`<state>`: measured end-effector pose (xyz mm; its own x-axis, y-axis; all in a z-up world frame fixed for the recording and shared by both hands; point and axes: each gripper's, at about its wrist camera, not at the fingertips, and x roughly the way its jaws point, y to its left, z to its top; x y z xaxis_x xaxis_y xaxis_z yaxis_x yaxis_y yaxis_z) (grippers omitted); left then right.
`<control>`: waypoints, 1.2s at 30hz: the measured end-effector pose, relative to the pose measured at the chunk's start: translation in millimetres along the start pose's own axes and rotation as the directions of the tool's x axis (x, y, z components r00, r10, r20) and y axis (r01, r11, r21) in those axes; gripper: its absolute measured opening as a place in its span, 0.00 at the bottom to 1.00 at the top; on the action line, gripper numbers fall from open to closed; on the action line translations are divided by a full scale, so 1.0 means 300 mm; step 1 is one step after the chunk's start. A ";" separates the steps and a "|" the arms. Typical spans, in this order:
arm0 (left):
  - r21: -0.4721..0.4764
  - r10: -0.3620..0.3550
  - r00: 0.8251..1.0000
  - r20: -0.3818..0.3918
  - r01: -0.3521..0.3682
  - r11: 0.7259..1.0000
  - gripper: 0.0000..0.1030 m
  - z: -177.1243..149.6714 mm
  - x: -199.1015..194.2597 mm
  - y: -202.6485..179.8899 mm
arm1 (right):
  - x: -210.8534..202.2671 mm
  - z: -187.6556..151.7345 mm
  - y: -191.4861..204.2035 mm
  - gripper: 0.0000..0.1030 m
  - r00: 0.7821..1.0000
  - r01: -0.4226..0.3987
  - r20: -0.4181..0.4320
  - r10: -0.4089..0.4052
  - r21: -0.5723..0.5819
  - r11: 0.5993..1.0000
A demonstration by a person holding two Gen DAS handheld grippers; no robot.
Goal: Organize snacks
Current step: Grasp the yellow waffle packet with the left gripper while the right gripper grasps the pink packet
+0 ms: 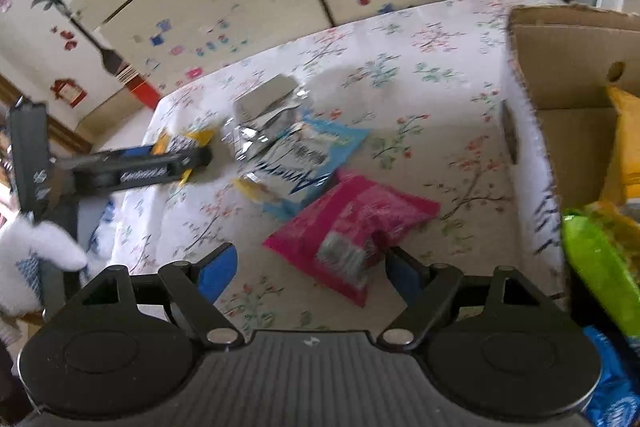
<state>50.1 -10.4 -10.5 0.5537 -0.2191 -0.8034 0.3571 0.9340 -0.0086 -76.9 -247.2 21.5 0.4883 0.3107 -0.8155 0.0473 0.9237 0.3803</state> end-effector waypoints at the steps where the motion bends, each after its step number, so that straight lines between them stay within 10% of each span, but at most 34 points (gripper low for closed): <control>1: 0.006 -0.001 1.000 0.000 0.001 1.000 0.71 -0.003 -0.004 -0.002 | -0.002 0.003 -0.009 0.83 1.000 0.000 0.003 0.000 0.011 1.000; 13: 0.034 -0.061 0.998 -0.034 0.062 0.998 0.68 -0.058 -0.081 -0.027 | 0.036 0.001 -0.007 0.85 0.997 0.071 0.019 -0.070 -0.059 0.996; 19: 0.032 -0.084 0.995 -0.051 0.085 0.996 0.68 -0.083 -0.116 -0.043 | 0.010 -0.003 0.025 0.86 0.996 -0.087 -0.039 0.084 -0.098 0.991; 36: 0.061 -0.108 0.992 -0.064 0.112 0.992 0.68 -0.090 -0.116 -0.073 | 0.057 0.018 0.072 0.97 0.994 0.109 0.044 -0.100 -0.414 0.904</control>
<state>2.7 -15.7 1.7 0.4624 -0.3003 -0.8343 0.4620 0.8847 -0.0623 -63.0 -223.2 18.1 0.5190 0.2068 -0.8294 -0.2650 0.9614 0.0739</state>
